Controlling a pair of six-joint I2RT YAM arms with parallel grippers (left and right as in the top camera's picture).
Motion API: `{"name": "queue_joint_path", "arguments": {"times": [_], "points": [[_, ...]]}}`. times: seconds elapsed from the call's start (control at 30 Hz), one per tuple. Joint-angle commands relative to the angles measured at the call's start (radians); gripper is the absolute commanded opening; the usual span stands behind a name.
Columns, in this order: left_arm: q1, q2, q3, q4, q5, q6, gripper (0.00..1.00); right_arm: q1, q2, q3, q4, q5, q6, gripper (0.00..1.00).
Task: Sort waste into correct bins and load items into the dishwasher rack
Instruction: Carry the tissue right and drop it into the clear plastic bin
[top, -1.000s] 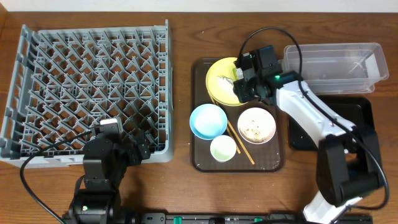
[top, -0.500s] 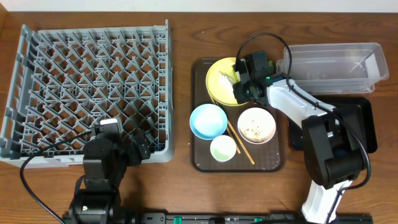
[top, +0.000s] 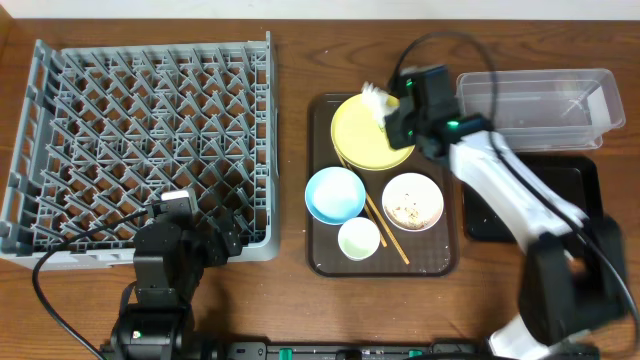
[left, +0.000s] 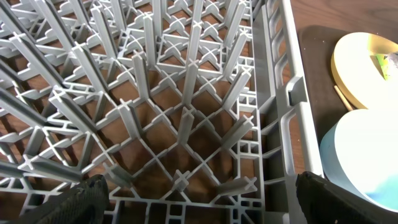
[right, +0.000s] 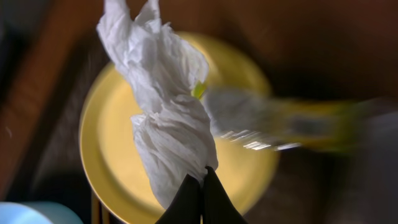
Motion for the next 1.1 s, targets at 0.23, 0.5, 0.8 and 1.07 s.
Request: {"name": "queue_joint_path", "arguments": {"times": [0.23, 0.5, 0.8, 1.07], "points": [[0.004, 0.002, 0.024, -0.002, 0.002, 0.010, 0.98, -0.177, -0.105, 0.013, -0.032, 0.333, 0.153, 0.06], [0.004, 0.002, 0.024, -0.002, 0.002, 0.010, 0.98, -0.287, -0.042, 0.013, -0.114, 0.291, 0.233, 0.35], [0.004, 0.002, 0.024, -0.002, 0.002, 0.010, 0.98, -0.278, -0.076, 0.016, -0.043, 0.145, 0.233, 0.69], [0.004, 0.002, 0.024, -0.002, 0.002, 0.010, 0.98, -0.201, -0.076, 0.015, -0.029, -0.050, 0.278, 0.69]]}}
